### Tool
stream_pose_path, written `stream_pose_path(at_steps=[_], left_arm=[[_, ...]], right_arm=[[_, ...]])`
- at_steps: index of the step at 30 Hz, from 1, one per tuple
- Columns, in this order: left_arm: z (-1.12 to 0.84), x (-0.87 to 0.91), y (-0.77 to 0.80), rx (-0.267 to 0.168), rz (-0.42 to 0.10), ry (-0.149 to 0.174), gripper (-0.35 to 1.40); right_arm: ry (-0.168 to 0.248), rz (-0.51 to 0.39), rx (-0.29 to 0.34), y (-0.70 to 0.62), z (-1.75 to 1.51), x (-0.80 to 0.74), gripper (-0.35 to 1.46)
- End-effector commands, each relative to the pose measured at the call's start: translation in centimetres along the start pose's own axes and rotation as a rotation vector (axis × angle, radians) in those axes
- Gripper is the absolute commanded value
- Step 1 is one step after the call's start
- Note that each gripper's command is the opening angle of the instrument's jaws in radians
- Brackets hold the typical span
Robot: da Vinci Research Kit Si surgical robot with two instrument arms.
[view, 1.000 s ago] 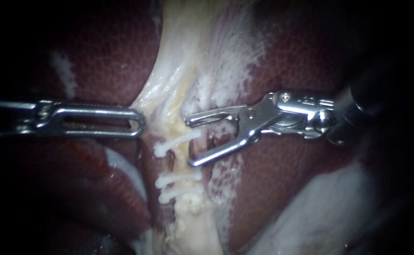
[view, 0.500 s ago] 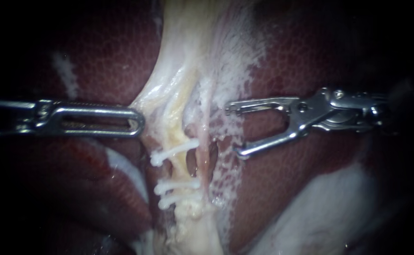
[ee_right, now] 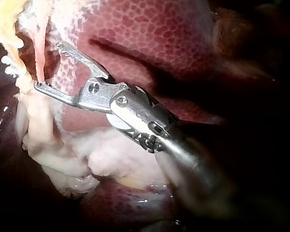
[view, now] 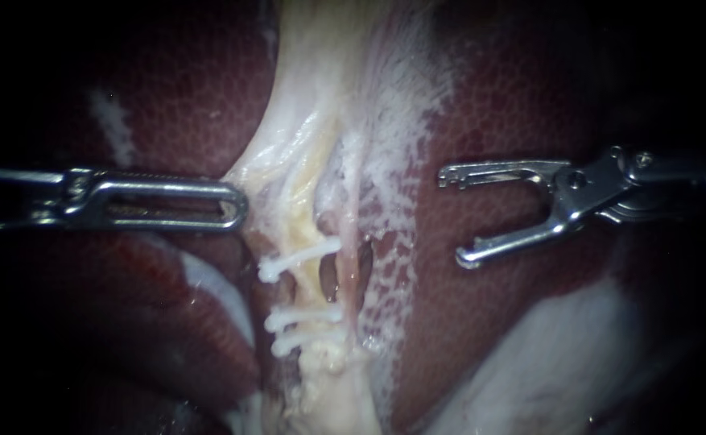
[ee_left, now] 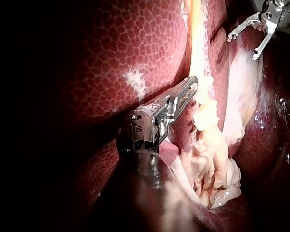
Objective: Going back third clip left tube
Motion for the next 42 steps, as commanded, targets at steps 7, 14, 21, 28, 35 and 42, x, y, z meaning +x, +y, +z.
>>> stream_pose_path(at_steps=[7,14,21,28,35,42], left_arm=[[0.08,0.02,0.05,-0.002,0.001,-0.005,-0.35],[0.21,0.09,0.15,-0.009,0.0,0.001,-0.35],[0.39,0.12,0.21,-0.018,0.003,0.002,-0.35],[0.43,0.11,0.19,-0.014,-0.004,0.003,-0.35],[0.48,0.11,0.17,-0.011,-0.004,0.005,-0.35],[0.49,0.12,0.16,-0.009,-0.003,0.005,-0.35]], right_arm=[[0.0,-0.001,0.0,-0.01,0.01,-0.01,0.6],[0.0,-0.001,0.001,-0.02,0.01,-0.02,0.6],[0.0,-0.001,0.001,-0.04,0.01,-0.01,0.6],[0.0,-0.001,0.001,-0.04,0.01,-0.01,0.6],[-0.001,-0.001,0.002,-0.04,0.0,-0.01,0.6],[-0.001,-0.001,0.002,-0.05,-0.01,-0.01,0.6]])
